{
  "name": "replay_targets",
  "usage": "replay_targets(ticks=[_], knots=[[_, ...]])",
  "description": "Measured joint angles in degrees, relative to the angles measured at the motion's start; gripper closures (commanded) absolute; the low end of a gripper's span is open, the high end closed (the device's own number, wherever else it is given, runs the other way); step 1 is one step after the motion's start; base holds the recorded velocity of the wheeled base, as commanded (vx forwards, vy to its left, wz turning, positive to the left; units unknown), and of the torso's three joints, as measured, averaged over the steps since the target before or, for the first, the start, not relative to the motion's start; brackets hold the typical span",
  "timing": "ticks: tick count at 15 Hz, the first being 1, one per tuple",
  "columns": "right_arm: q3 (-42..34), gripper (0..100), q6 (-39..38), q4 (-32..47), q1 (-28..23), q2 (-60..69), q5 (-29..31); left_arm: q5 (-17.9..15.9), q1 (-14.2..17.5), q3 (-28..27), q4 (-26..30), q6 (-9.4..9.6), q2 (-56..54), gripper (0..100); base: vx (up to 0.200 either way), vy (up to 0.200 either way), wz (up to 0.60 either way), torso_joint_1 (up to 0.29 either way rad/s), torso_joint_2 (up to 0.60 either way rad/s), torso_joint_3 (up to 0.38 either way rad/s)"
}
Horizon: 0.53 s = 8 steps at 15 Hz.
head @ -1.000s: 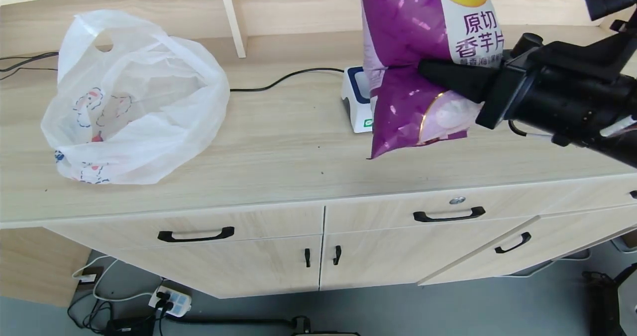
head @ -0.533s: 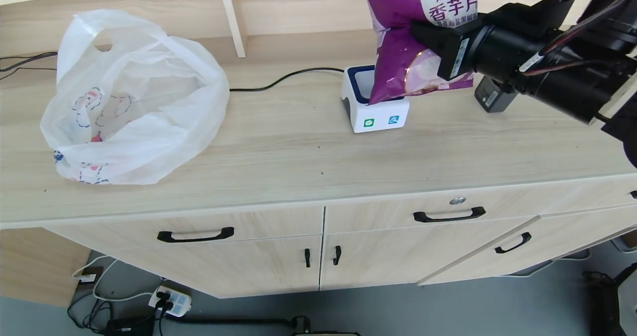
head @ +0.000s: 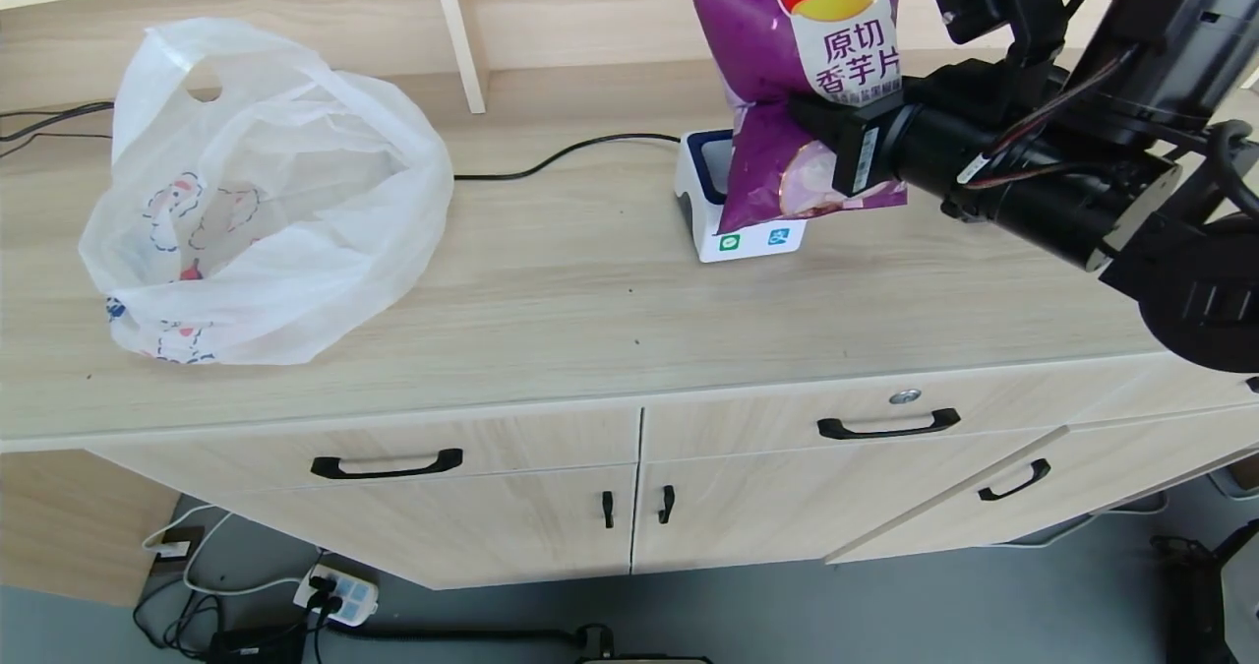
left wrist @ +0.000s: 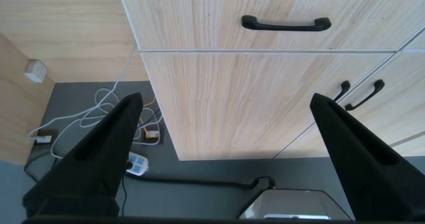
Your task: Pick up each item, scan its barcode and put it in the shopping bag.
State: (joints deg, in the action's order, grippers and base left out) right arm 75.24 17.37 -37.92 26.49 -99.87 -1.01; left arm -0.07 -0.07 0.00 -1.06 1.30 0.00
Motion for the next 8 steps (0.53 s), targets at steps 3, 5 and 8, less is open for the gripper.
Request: replay_targets(ticks=[3, 5, 8], knots=[[-0.7, 100, -0.1, -0.1, -0.9, 0.4, -0.1, 0.0, 0.0, 0.0, 0.0, 0.04, 0.0, 0, 0.0, 0.0, 0.0, 0.0, 0.0, 0.0], [-0.9, 100, -0.1, -0.1, -1.2, 0.5, -0.1, 0.0, 0.0, 0.0, 0.0, 0.02, 0.0, 0, 0.0, 0.0, 0.0, 0.0, 0.0, 0.0], [-1.3, 100, -0.1, -0.6, -1.2, 1.0, -0.1, 0.0, 0.0, 0.0, 0.0, 0.02, 0.0, 0, 0.0, 0.067, 0.0, 0.001, 0.0, 0.001]])
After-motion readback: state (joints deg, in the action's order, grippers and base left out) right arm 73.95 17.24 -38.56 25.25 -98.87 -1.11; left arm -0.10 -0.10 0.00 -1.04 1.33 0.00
